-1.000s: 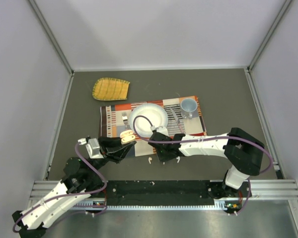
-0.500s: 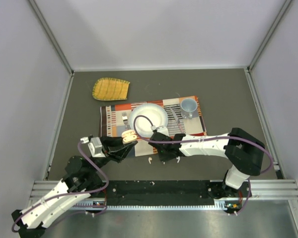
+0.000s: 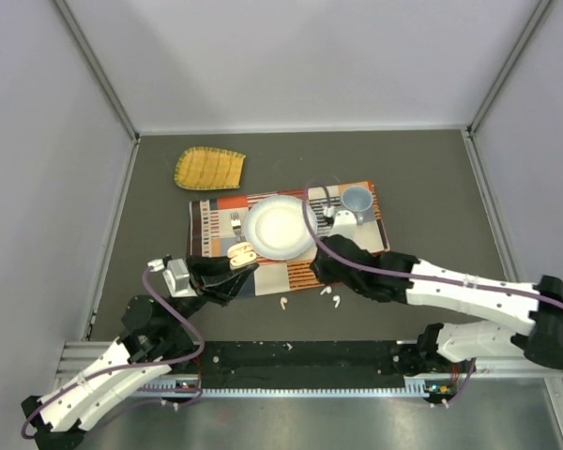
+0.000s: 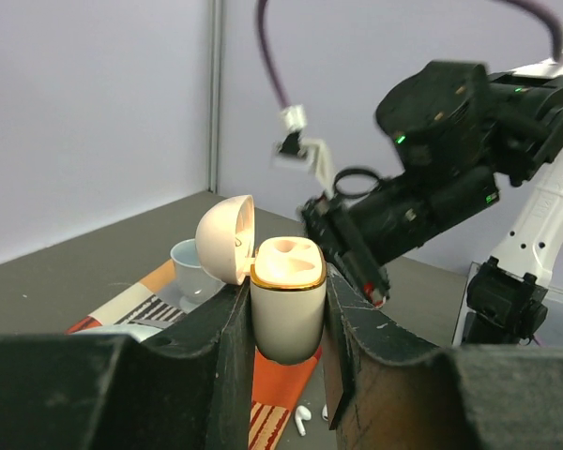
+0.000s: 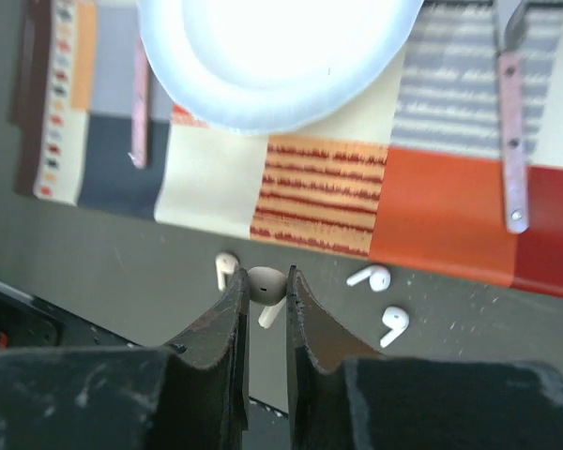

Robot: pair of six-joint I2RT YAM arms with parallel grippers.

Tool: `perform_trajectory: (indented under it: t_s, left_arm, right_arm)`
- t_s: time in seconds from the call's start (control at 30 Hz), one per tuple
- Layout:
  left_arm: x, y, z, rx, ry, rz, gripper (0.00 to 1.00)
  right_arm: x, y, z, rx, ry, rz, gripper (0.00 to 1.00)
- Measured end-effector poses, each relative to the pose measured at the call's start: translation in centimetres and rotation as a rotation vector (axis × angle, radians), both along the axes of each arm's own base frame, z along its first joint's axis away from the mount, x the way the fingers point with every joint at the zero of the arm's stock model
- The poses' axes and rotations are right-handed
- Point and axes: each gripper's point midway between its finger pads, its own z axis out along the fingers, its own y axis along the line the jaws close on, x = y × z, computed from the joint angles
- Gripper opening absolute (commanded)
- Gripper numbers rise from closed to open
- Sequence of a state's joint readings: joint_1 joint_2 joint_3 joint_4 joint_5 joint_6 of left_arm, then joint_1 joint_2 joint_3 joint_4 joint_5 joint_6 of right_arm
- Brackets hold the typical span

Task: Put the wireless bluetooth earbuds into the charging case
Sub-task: Insert the right earbud into the right side groove of the charging case.

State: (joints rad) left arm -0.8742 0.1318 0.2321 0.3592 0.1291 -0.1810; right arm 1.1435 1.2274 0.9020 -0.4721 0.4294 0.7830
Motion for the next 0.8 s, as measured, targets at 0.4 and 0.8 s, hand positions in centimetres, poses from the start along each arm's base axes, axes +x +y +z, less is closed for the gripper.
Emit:
perform_trajectory:
  t_s: [0.4,0.8]
  left_arm:
    - [1.1,-1.1,-0.5,0.0,0.051,0.0,0.0]
    - [1.1,-2.6,-1.0,0.02,0.068,-0.056,0.0]
  right_arm:
    - [-0.3,-2.5,11.9,0.111,-0.433,-0.029,0.0]
    - [-2.4,-0.2,21.9,0.189,-0.739,0.031,0.0]
